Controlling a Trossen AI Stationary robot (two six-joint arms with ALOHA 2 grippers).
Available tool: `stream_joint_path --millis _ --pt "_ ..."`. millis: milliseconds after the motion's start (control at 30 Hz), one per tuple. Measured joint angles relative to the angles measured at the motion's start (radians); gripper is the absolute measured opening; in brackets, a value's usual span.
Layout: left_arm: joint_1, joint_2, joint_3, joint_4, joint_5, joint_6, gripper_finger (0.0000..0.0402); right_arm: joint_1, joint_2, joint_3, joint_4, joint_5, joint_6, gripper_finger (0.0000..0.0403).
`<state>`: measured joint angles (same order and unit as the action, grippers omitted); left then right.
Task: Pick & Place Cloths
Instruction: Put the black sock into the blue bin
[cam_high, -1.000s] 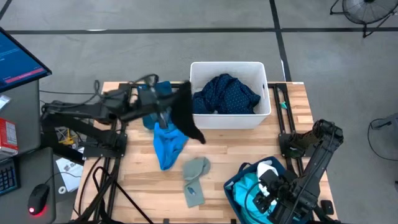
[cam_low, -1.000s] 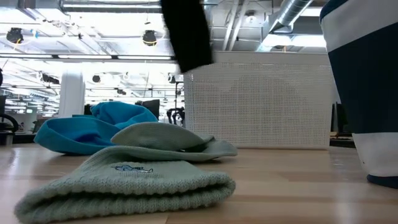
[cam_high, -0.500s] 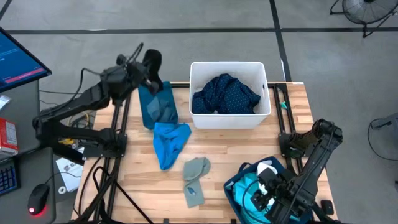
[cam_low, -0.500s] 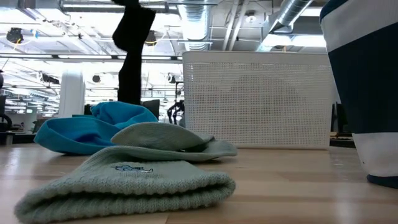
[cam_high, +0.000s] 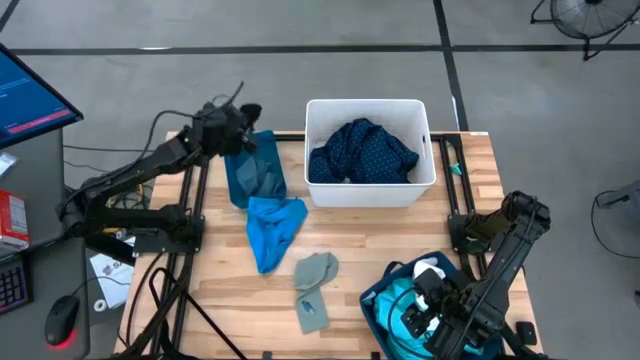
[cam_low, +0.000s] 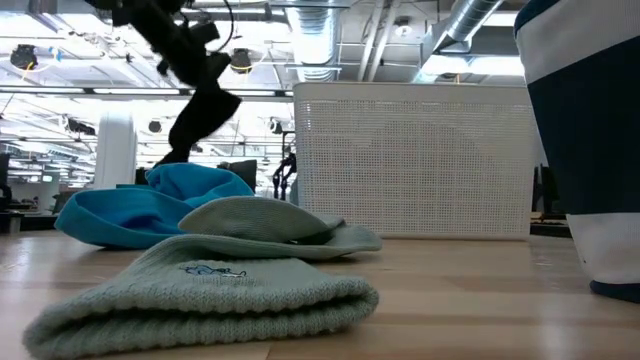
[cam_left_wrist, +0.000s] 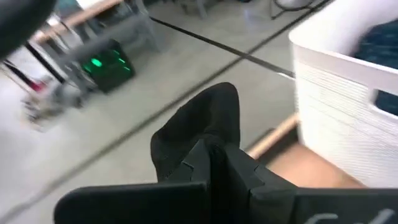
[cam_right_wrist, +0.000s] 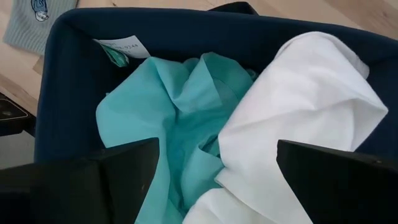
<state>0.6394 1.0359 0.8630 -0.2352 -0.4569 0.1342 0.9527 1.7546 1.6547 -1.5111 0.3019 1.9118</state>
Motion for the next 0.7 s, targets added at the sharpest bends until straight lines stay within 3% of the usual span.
stream_joint_path --millis 267,333,433,700 --pt "-0.164 0.001 -0.109 0.237 0.186 -0.242 0.0000 0.000 0.000 0.000 -0.007 0.038 0.000 0.0317" --pt "-0.217 0.011 -0.108 0.266 0.158 -0.240 0.0000 0.000 0.000 0.000 -0.011 0.054 0.000 0.0317" --pt "-0.248 0.030 -0.109 0.260 0.036 -0.238 0.0000 0.000 0.000 0.000 -0.021 0.066 0.000 0.0317" --pt "-0.178 0.129 -0.109 0.257 -0.105 -0.212 0.0000 0.000 0.000 0.000 -0.033 0.066 0.000 0.0317"
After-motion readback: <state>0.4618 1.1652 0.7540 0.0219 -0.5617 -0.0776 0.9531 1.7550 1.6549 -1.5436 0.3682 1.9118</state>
